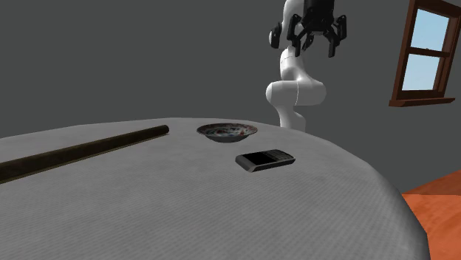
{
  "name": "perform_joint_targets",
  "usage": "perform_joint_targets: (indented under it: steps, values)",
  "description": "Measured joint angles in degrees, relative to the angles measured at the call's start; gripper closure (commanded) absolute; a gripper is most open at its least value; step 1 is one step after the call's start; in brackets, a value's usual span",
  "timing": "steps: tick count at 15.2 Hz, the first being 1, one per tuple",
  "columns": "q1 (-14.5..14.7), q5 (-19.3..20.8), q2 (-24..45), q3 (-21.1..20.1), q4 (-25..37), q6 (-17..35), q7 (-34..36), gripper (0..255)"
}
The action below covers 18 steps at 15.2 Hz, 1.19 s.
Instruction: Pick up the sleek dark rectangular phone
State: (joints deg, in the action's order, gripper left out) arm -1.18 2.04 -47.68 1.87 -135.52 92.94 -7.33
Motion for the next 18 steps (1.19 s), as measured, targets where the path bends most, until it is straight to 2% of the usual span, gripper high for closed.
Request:
perform_joint_targets:
  steps: [4,13,18]
  values:
    - [-1.3,-0.7,4.1,-0.5,0.6,3.1,3.6,0]
    - [-6.5,-2.5,22.9,-0.6,5.3,15.5,17.7,0]
    - [-9.1,-3.4,32.4,0.3,9.5,19.9,24.8,0]
